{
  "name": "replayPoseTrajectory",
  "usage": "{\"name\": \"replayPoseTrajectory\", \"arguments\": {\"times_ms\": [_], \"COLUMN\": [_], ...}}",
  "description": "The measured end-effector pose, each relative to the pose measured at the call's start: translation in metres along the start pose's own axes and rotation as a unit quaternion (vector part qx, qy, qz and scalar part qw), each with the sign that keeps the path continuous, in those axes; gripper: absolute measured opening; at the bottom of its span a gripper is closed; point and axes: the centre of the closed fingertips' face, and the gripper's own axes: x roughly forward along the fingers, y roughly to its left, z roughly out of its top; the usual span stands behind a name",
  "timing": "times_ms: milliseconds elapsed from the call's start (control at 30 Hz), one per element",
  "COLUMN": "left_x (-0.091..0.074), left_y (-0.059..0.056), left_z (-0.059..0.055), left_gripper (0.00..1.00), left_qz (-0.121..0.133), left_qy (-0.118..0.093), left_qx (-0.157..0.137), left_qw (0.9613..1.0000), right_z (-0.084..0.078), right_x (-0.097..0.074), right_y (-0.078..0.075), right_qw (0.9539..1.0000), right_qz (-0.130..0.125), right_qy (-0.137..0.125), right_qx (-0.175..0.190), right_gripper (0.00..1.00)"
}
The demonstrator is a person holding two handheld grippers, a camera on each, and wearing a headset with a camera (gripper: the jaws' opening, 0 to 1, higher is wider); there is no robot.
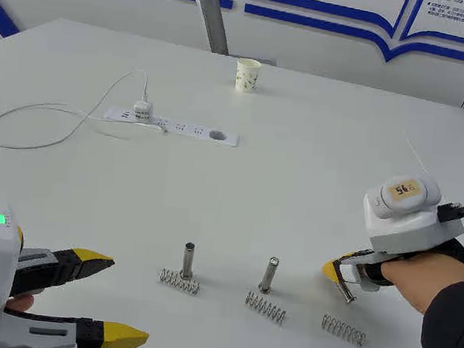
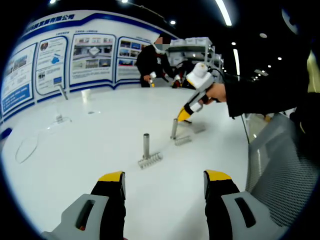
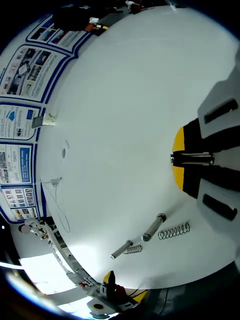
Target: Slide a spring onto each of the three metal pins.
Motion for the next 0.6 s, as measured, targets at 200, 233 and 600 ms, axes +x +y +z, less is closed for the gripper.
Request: {"name": "replayPoseTrajectory", "arguments": {"times_ms": [200, 233, 600], "left_x": [-0.001, -0.001, 0.0], "left_y": [0.0, 0.0, -0.002], "left_z": [0.001, 0.001, 0.002], "left_gripper": [0.65, 0.65, 0.65], "left_qz": [0.001, 0.001, -0.002], "left_qy": [0.0, 0.0, 0.0], "left_qx": [0.002, 0.002, 0.005], "left_qw": [1.0, 1.0, 1.0], "right_z": [-0.001, 0.0, 0.0], "right_x": [-0.007, -0.009, -0.021], "right_y": [0.001, 0.001, 0.002], "right_qw": [1.0, 1.0, 0.9997], "right_qz": [-0.003, -0.004, -0.01], "right_qy": [-0.007, -0.009, -0.021], "right_qx": [-0.001, -0.001, 0.002], "right_gripper": [0.09, 0.09, 0.09]}}
